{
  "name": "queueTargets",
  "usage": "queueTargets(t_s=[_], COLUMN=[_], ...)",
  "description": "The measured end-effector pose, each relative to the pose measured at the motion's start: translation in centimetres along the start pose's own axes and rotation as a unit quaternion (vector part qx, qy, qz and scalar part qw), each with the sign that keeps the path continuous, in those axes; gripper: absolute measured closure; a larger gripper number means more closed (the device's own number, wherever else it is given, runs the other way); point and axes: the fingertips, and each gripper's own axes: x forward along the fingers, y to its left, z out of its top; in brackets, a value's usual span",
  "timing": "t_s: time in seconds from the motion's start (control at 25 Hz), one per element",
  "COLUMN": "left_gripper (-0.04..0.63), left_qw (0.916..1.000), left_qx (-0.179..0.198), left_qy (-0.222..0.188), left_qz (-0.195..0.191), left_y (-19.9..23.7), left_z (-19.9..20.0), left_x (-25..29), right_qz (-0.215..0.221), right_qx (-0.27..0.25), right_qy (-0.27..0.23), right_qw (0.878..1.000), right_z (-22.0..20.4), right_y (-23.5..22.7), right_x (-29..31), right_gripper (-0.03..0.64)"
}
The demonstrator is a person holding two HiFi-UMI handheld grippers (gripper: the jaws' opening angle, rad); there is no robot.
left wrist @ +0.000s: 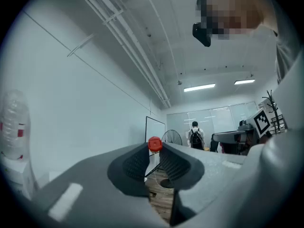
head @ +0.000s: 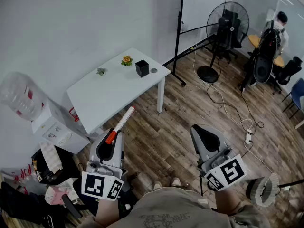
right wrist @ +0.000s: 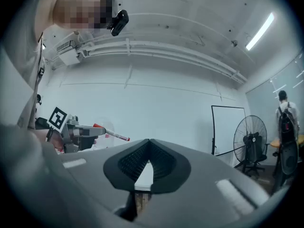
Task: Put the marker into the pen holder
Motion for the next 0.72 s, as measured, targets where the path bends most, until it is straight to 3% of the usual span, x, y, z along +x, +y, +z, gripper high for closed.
queueTargets(t_s=[0.72], left_gripper=[0.526], left_qw=[1.0], left_qx=[0.001], left_qy=[0.005], left_qz=[0.006], left_y=[1.9], left_z=[-0.7], left_x=[-3.8], right_qz=[0.009], right_qx=[0.02], right_qy=[0.028], right_qw=[0.999], right_z=[-2.1], right_y=[4.1], right_x=[-0.2], right_gripper=[0.589])
